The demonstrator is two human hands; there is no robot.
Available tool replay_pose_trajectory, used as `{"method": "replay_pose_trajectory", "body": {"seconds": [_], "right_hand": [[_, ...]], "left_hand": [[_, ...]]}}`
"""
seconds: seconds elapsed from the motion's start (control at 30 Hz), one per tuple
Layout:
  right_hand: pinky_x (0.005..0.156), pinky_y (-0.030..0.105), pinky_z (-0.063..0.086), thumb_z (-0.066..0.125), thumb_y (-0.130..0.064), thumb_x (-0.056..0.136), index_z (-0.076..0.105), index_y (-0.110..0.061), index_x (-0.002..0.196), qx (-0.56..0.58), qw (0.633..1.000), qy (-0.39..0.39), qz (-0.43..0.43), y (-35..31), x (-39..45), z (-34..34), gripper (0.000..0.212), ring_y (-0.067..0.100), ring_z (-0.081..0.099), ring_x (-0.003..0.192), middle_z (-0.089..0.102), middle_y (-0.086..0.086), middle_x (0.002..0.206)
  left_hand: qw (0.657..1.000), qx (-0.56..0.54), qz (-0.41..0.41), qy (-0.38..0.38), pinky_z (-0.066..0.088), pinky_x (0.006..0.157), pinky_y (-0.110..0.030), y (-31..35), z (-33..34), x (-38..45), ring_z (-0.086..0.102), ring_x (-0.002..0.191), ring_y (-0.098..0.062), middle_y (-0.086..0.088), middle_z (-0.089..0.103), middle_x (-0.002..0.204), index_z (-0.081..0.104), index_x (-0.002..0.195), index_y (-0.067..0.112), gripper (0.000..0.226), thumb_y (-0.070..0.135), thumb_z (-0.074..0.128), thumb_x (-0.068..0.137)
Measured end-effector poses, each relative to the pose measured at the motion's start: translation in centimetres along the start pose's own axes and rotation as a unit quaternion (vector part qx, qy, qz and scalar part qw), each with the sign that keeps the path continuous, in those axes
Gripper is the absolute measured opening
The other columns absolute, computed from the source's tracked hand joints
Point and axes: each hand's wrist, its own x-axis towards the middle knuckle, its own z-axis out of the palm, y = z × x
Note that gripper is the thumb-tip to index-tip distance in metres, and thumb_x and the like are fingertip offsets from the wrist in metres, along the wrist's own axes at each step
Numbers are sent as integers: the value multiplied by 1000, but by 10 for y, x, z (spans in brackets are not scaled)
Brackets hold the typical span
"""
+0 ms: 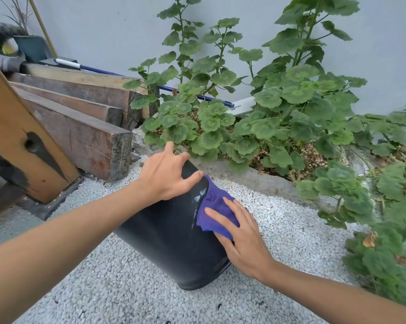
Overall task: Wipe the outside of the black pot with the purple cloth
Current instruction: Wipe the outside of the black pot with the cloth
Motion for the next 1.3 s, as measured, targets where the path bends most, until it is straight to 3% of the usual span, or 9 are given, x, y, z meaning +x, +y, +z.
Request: {"method": "replay_pose_trajectory", "body": {"seconds": [0.13, 0.23, 0.33, 0.5, 0.6, 0.73, 0.87, 1.07, 1.3], "right_hand": [[121, 52, 28, 30, -61, 102, 27, -73, 144, 53, 997, 45, 17, -7, 7, 0, 44, 15, 26, 151, 30, -13, 158], [115, 44, 39, 31, -63, 101, 43, -67, 141, 139, 986, 83, 47, -12, 19, -3, 42, 7, 45, 136, 47, -21, 140], [103, 36, 51, 36, -62, 102, 52, -66, 131, 242, 958, 110, 108, -18, 38, -12, 34, -1, 61, 118, 63, -29, 124], [69, 5, 46, 35, -55, 108, 56, -61, 121, 325, 910, 190, 176, -35, 82, -32, 26, -15, 64, 92, 66, -42, 100], [92, 9, 45, 35, -55, 106, 51, -72, 120, 340, 918, 170, 115, -56, 98, -38, 26, -18, 59, 109, 63, -45, 117], [128, 51, 19, 28, -59, 105, 36, -64, 147, 144, 989, 6, -38, -72, 99, -15, 43, 10, 21, 158, 26, -15, 170], [124, 65, 4, 6, -76, 97, 9, -78, 145, -20, 992, -61, -110, -67, 97, -6, 48, 14, -17, 159, -19, -17, 171], [117, 77, 11, 29, -64, 106, 29, -65, 151, -123, 960, -49, -247, -49, 85, -4, 45, 25, -9, 161, -6, -10, 175], [108, 86, 19, 43, -59, 106, 36, -60, 151, -183, 930, -73, -311, -19, 65, -6, 46, 35, -3, 161, 4, -11, 175]], "left_hand": [[998, -51, 19, -38, 29, 111, -49, -7, -6, 7, 36, 131, -33, -20, 43, 127, 71, 107, 11, 79, 75, 31, 83], [993, -56, 69, -72, 22, 116, -52, -11, -10, 10, 49, 114, -30, -11, 57, 101, 61, 95, 7, 77, 74, 24, 87], [987, -102, 93, -76, 17, 121, -48, -21, -11, 3, 53, 110, -24, -6, 60, 103, 62, 108, 8, 83, 75, 17, 86], [975, -180, 87, -97, 4, 125, -48, -36, -14, -8, 24, 151, -21, -3, 50, 149, 47, 147, 17, 86, 73, 19, 88], [965, -227, 86, -101, 2, 126, -46, -43, -17, -15, 13, 154, -15, 3, 37, 159, 38, 153, 22, 82, 71, 23, 89], [945, -302, 78, -99, 2, 126, -45, -45, -21, -17, 17, 152, -6, 7, 29, 163, 28, 157, 24, 83, 69, 22, 87], [941, -316, 73, -97, 2, 126, -36, -47, -22, -16, 19, 151, -5, 4, 30, 163, 33, 155, 25, 80, 68, 23, 87], [952, -282, 79, -89, 7, 105, -2, -58, -19, -17, 27, 142, -6, -5, 41, 155, 54, 142, 19, 60, 50, 34, 95], [952, -277, 76, -101, 16, 116, -26, -52, -20, -13, 28, 146, -12, -4, 39, 156, 55, 141, 23, 75, 68, 26, 88]]}}
